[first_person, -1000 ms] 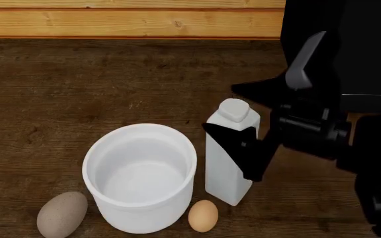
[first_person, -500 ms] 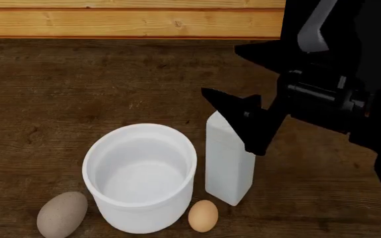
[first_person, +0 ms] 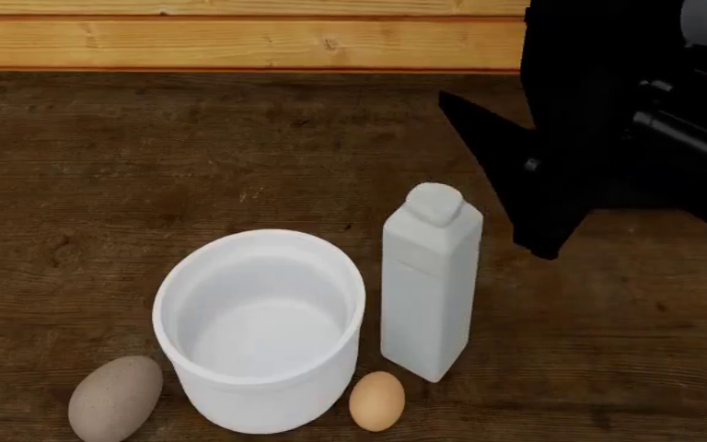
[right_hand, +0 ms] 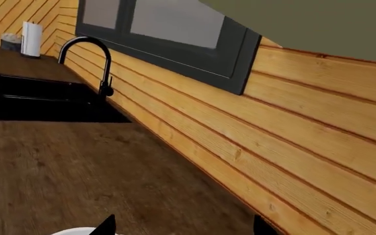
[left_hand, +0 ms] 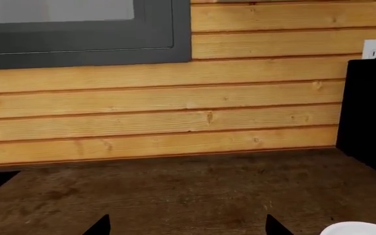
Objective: Place the eggs and milk next to the bowl.
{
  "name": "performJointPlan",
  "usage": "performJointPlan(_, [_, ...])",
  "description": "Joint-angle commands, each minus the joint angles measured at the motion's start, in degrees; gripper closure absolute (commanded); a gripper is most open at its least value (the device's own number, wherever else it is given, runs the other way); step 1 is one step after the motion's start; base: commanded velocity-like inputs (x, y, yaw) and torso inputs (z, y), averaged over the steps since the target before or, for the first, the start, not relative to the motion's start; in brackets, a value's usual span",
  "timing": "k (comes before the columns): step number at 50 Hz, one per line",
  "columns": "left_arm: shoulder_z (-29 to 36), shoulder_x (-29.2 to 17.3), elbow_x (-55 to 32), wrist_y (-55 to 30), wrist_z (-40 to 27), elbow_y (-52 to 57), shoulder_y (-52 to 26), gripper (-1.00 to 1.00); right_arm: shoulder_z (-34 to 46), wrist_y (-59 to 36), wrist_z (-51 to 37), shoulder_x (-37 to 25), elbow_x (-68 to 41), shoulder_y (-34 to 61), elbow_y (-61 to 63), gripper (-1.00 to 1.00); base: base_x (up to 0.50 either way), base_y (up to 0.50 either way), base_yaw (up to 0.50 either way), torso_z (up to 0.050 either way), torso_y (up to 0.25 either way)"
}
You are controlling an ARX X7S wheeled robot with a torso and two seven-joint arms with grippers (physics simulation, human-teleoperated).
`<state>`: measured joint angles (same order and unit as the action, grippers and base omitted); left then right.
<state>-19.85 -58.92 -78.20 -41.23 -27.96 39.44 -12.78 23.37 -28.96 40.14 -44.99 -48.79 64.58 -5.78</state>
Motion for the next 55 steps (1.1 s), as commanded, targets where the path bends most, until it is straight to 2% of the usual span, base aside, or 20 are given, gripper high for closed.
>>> performJointPlan(1, [-4.07, -0.62, -1.74, -0.58, 0.71, 0.60, 0.41, -1.00, -6.61, -2.35, -5.32, -4.35, -3.26, -3.33, 8.14, -1.00, 0.00, 0.00, 0.00, 0.000, 0.000])
performJointPlan(12, [-10.66, -1.14, -2.97, -1.37, 1.21, 1.60, 4.21, -1.00, -11.17, -2.30, -11.46, -8.27, -5.52, -7.90, 13.65, -1.00, 0.00, 0.00, 0.00, 0.000, 0.000])
performJointPlan(27, [-24.45, 0.88, -4.12, -4.36, 5.08, 3.78, 11.89, -1.00, -21.89, -4.88, -23.15, -18.40, -13.57, -21.31, 25.12, -1.00, 0.00, 0.00, 0.00, 0.000, 0.000])
performJointPlan(32, [-30.21, 1.44, -5.03, -6.18, 6.17, 4.75, 14.62, -1.00, -28.09, -3.79, -25.25, -21.00, -16.50, -28.19, 28.89, -1.00, 0.00, 0.00, 0.00, 0.000, 0.000])
performJointPlan(40, [-39.59, 2.68, -7.57, -9.29, 6.97, 6.39, 18.33, -1.00, -43.02, -5.94, -30.27, -23.40, -20.57, -41.30, 34.86, -1.00, 0.00, 0.00, 0.00, 0.000, 0.000])
performJointPlan(47, [-47.67, 3.49, -11.03, -12.01, 7.21, 7.62, 21.05, -1.00, -63.93, -14.00, -32.06, -20.31, -22.94, -52.52, 40.93, -1.00, 0.00, 0.00, 0.00, 0.000, 0.000])
performJointPlan(51, [-50.62, 3.90, -12.64, -12.93, 7.29, 8.10, 22.00, -1.00, -73.32, -18.75, -32.48, -18.35, -24.39, -55.87, 43.17, -1.00, 0.00, 0.00, 0.00, 0.000, 0.000])
performJointPlan(55, [-56.67, 4.13, -15.96, -14.83, 7.34, 8.67, 23.87, -1.00, -83.39, -24.15, -31.68, -16.36, -27.21, -59.06, 46.34, -1.00, 0.00, 0.00, 0.00, 0.000, 0.000])
